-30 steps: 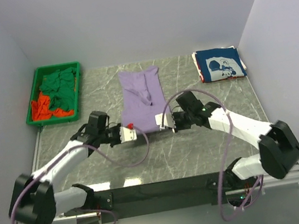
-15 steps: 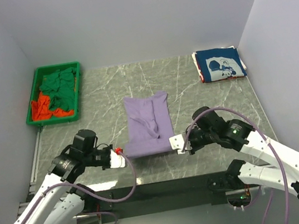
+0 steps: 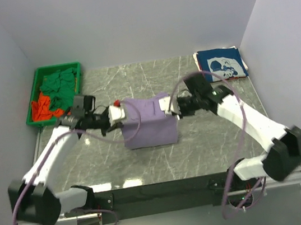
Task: Fold and stack the t-shirts
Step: Fold the tshirt
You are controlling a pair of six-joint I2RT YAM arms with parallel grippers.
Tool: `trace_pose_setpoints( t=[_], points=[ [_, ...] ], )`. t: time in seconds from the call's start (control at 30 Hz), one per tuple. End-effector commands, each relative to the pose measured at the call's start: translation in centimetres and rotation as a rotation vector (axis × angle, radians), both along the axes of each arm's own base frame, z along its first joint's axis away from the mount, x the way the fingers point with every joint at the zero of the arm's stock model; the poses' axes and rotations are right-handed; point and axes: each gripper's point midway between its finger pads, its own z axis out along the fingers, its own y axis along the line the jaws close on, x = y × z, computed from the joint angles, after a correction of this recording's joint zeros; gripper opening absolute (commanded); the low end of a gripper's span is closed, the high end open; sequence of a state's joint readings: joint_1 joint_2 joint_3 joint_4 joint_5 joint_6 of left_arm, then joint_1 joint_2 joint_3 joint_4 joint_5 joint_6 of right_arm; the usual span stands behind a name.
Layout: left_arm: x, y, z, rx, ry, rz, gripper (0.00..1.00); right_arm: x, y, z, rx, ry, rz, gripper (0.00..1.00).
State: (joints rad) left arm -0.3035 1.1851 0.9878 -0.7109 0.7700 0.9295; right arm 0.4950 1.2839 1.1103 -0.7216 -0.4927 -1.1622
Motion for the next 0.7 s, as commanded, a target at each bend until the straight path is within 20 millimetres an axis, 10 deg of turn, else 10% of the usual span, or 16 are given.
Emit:
trace_pose_setpoints(
  t=[0.0, 0.13, 0.37, 0.67],
  points=[
    [5.1, -0.8, 1.9, -0.021, -0.087, 0.008, 0.01, 4.6, 0.9, 1.2, 0.021, -0.046, 0.029, 0.00],
    [11.8, -1.9, -0.5, 0.013, -0.031, 0.054, 0.01, 9.2, 0.7, -1.9, -0.028, 0.033, -0.003, 0.00],
    [17.5, -2.0, -8.0, 0.092, 0.143, 0.148, 0.01, 15.5, 1.7, -8.2, -0.112, 0.141, -0.051, 0.00],
    [16.4, -1.7, -12.2, 0.137, 0.304, 0.170, 0.01, 14.3, 0.6, -11.5, -0.202, 0.245, -0.091, 0.00]
  ],
)
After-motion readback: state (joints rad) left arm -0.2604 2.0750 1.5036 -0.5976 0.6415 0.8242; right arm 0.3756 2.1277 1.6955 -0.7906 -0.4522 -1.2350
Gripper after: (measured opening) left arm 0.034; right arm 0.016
